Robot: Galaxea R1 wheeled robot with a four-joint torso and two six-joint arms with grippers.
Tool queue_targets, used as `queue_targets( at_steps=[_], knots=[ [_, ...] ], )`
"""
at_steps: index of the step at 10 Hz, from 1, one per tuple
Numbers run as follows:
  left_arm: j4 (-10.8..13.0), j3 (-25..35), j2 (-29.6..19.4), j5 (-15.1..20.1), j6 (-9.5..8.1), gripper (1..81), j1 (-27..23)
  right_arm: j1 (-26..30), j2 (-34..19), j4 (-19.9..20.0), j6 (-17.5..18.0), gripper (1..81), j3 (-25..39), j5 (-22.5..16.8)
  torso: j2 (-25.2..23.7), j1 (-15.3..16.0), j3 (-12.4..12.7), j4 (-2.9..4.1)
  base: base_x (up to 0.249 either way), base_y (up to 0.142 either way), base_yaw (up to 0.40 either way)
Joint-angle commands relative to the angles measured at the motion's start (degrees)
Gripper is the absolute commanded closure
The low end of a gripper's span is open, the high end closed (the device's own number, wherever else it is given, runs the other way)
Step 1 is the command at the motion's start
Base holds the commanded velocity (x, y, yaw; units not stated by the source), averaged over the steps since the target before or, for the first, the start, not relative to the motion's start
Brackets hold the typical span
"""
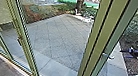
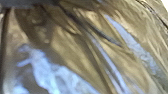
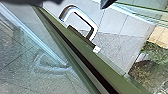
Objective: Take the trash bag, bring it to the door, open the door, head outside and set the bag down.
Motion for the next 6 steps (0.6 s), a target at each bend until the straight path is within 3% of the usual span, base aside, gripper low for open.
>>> queue_targets(
  at_steps=[1, 2, 3, 4, 6],
  knots=[
    [-0.4, 0.1, -0.5, 3.7, 0.11, 81.1, -0.9, 9.8, -2.0, 0.0, -1.8, 1.0, -0.3, -2.4, 0.0, 0.0, 0.0, -1.96, 0.000, 0.000, 0.000],
    [-0.4, 0.1, -0.5, 3.7, 0.11, 81.1, -0.9, 10.5, -2.3, -0.1, -3.1, 1.0, -0.3, -2.9, 0.0, 0.0, 0.0, -2.90, 0.000, 0.000, 0.000],
    [-0.4, 0.1, -0.6, 3.7, 0.11, 81.1, -0.9, 11.8, -2.7, -0.2, -4.6, 1.0, -0.3, -3.4, 0.0, 0.0, 0.0, -3.17, 0.000, 0.000, 0.000],
    [-0.4, 0.1, -0.5, 3.7, 0.11, 81.1, -0.9, 12.5, -2.5, -1.5, -7.6, 1.0, -0.7, -4.6, 0.0, 0.0, 0.0, -2.60, 0.000, 0.000, 0.000],
    [-0.4, 0.1, -0.5, 3.7, 0.02, 81.1, -0.9, 13.4, -1.8, -4.9, -8.6, 1.0, -1.4, -5.2, 0.0, 0.0, 0.0, -3.30, 0.000, 0.000, 0.000]
  ],
)
